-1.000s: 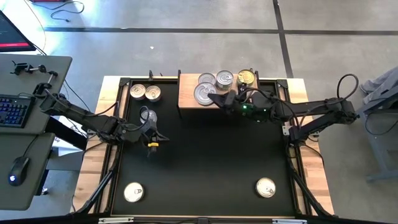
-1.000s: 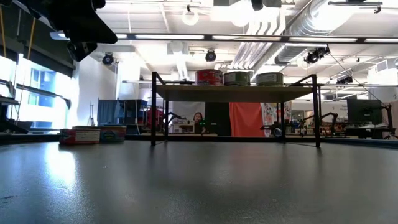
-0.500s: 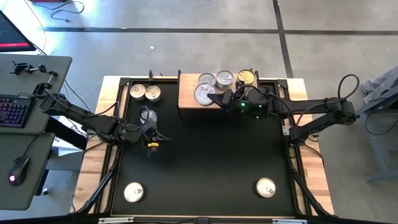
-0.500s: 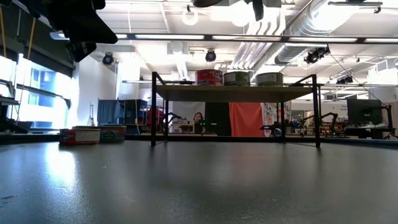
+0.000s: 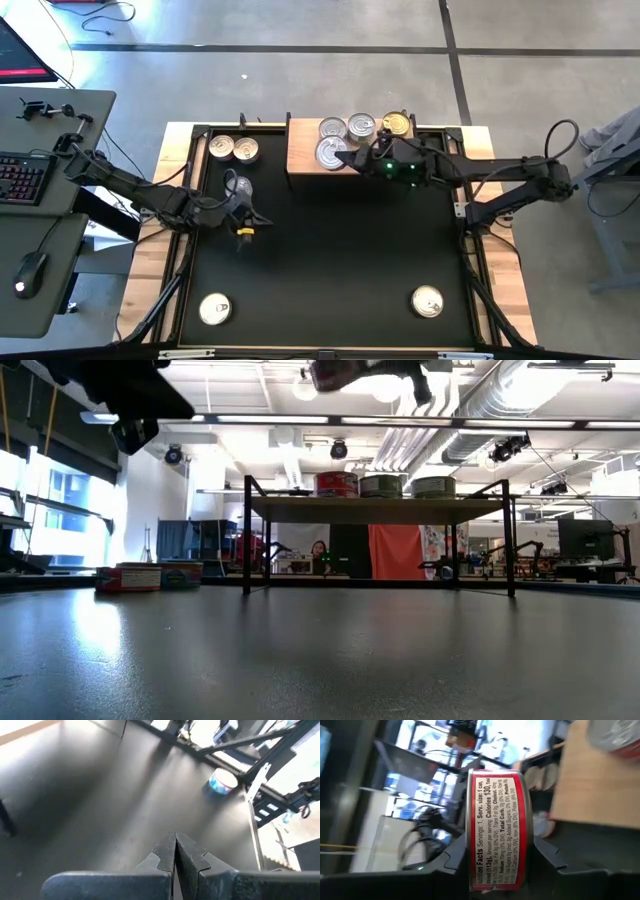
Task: Stack canned seafood by type on shelf
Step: Stack the red tuna can on top of the red tuna can on the shelf
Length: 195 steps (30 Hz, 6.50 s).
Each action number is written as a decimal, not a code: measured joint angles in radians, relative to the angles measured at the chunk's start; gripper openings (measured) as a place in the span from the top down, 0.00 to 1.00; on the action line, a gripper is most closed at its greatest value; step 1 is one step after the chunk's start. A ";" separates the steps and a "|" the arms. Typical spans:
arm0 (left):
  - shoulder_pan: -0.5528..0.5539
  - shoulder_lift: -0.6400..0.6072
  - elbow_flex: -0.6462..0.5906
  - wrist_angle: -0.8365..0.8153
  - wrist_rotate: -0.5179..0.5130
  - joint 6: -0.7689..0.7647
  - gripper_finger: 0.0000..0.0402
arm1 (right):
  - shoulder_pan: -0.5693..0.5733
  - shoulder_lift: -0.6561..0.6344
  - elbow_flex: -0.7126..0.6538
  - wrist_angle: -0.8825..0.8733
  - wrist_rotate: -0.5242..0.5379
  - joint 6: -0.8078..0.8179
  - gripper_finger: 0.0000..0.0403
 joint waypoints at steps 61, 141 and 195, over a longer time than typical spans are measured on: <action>0.442 0.050 0.127 0.120 0.414 0.193 1.00 | -0.274 0.216 -0.135 0.281 0.018 0.109 0.55; 0.480 0.050 0.127 0.120 0.385 0.218 1.00 | -0.305 0.223 -0.067 0.185 -0.166 0.049 0.25; 0.760 0.776 0.381 0.771 0.368 0.262 1.00 | -0.276 0.201 -0.070 0.198 -0.198 0.020 0.25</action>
